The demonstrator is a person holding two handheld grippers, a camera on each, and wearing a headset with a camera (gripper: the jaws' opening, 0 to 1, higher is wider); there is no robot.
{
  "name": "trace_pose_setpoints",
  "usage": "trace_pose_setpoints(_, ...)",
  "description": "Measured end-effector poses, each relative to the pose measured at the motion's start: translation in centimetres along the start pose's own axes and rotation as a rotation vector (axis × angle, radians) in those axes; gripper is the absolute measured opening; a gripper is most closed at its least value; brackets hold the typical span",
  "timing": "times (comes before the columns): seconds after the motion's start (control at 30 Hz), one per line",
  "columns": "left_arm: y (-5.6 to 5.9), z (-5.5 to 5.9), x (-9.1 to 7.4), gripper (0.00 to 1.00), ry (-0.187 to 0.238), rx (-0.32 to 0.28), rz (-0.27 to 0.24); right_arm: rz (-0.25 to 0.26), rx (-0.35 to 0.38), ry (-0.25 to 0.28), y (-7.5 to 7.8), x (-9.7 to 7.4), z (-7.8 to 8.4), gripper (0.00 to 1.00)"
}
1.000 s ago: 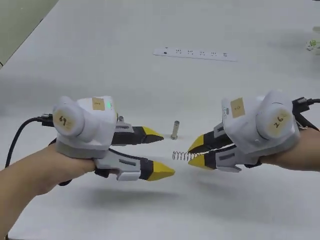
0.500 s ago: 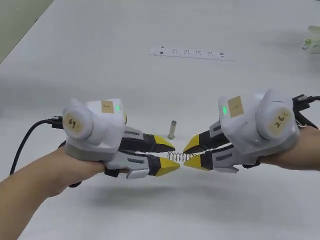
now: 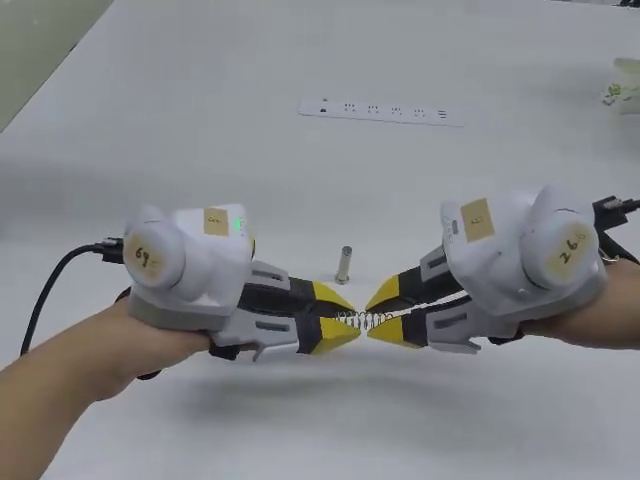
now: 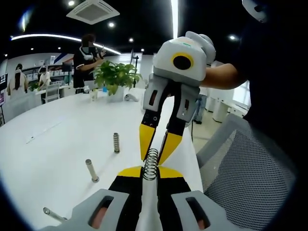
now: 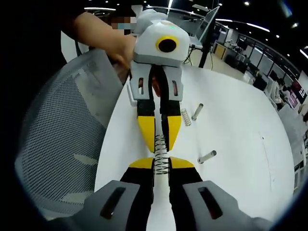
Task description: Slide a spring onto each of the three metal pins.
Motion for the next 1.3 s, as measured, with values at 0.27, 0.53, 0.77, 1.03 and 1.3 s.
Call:
trace_pose_setpoints(0.27, 0.0, 0.0, 0.0, 0.02, -0.008, -0.001, 0.022, 0.003, -0.008, 0.008, -0.1, 0.0, 0.5, 0.09)
trace_pose_setpoints(0.53, 0.0, 0.2, -0.3, 0.02, -0.016, -0.004, 0.036, 0.010, 0.054, 0.039, -0.1, -0.6, 1.9, 0.12)
trace_pose_setpoints(0.77, 0.2, 0.0, 0.0, 0.02, -0.023, 0.003, 0.047, -0.001, 0.053, 0.045, -0.3, -0.4, 1.8, 0.08)
trace_pose_setpoints(1.03, 0.3, 0.3, -0.2, 0.02, -0.037, 0.006, 0.048, -0.007, 0.027, 0.053, -0.5, -1.1, 0.9, 0.07)
trace_pose_setpoints(1.3, 0.4, 0.5, -0.1, 0.02, -0.042, 0.012, 0.039, -0.015, 0.001, 0.099, -0.6, -2.0, -0.7, 0.07)
Point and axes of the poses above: the centre of the closed fingertips' face, and the gripper's own axes: x roughly forward along the fingers, y roughly to its right, z roughly out of its underside, the point moved 8 cm from there along -x, roughly backward along the fingers, and after that the axes turned 8 degrees about x, right-handed, at the moved point
